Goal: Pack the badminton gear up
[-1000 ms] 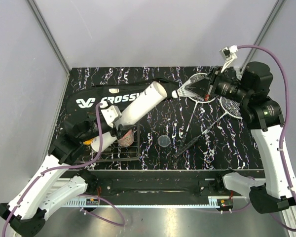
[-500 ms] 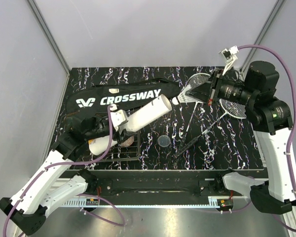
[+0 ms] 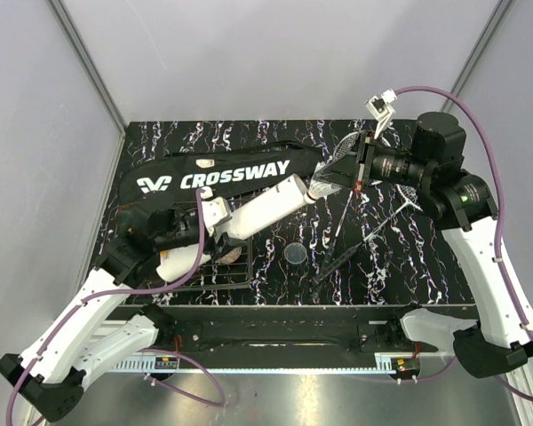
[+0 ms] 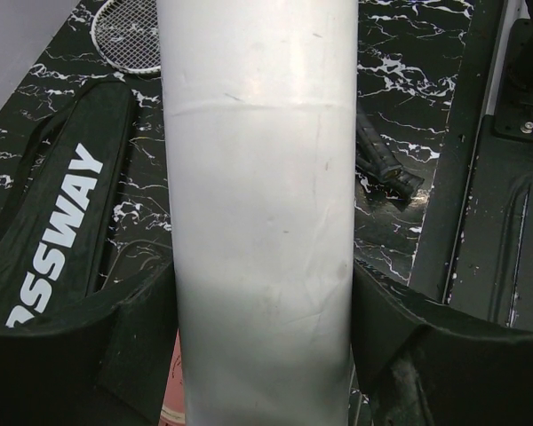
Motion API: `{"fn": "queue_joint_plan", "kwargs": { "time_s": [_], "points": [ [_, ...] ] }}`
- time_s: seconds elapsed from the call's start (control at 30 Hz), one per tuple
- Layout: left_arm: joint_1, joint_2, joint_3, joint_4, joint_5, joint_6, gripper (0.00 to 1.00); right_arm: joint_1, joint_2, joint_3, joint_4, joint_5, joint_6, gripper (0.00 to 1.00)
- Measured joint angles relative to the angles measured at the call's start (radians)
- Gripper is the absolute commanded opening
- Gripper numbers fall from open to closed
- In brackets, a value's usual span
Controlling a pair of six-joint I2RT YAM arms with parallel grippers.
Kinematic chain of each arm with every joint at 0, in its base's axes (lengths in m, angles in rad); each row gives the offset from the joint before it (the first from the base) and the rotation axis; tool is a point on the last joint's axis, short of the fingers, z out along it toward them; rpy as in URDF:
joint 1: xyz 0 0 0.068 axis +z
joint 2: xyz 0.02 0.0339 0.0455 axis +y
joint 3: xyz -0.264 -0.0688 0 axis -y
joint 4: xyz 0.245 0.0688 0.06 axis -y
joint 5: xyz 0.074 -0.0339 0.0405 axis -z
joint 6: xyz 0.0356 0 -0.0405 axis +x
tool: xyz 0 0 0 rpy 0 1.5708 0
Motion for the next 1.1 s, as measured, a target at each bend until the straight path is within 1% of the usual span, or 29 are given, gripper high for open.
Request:
{"fn": "queue_joint_plan", "kwargs": {
  "time_s": [0.07, 0.3, 0.43, 0.5, 0.6, 0.87, 0.9, 0.93, 1.03, 1.07, 1.1],
  "points": [
    [0.0, -0.007, 0.0, 0.0, 0.0, -0.001, 0.06, 0.011, 0.002, 0.0, 0.002, 0.024, 0.0, 0.0],
    [0.0, -0.028, 0.0, 0.029, 0.003, -0.001, 0.05, 0.015, -0.011, 0.045, -0.075, 0.195, -0.054, 0.0],
    [-0.001, -0.035, 0.0, 0.037, 0.008, -0.001, 0.05, 0.016, -0.034, 0.055, -0.087, 0.24, -0.062, 0.0],
    [-0.001, -0.035, -0.002, 0.04, 0.009, -0.001, 0.05, 0.016, -0.039, 0.058, -0.077, 0.23, -0.055, 0.0],
    [-0.001, -0.035, -0.003, 0.042, 0.012, -0.001, 0.04, 0.016, -0.04, 0.042, -0.019, 0.17, -0.017, 0.0],
    [-0.001, -0.035, -0.003, 0.044, 0.033, -0.002, 0.03, 0.025, -0.021, -0.091, 0.156, 0.014, 0.106, 0.0],
    [-0.001, -0.035, -0.003, 0.045, 0.034, -0.004, 0.03, 0.03, -0.014, -0.108, 0.178, -0.001, 0.122, 0.02],
    [-0.001, -0.035, -0.003, 0.048, 0.037, -0.007, 0.03, 0.037, -0.009, -0.124, 0.202, -0.012, 0.139, 0.12],
    [-0.001, -0.035, -0.005, 0.07, 0.045, -0.028, 0.03, 0.059, 0.01, -0.167, 0.28, -0.052, 0.203, 0.3],
    [-0.001, -0.035, -0.006, 0.078, 0.047, -0.034, 0.02, 0.066, 0.015, -0.179, 0.307, -0.063, 0.225, 0.42],
    [-0.001, -0.035, -0.006, 0.087, 0.051, -0.041, 0.03, 0.071, 0.02, -0.187, 0.327, -0.079, 0.242, 0.46]
  ]
}}
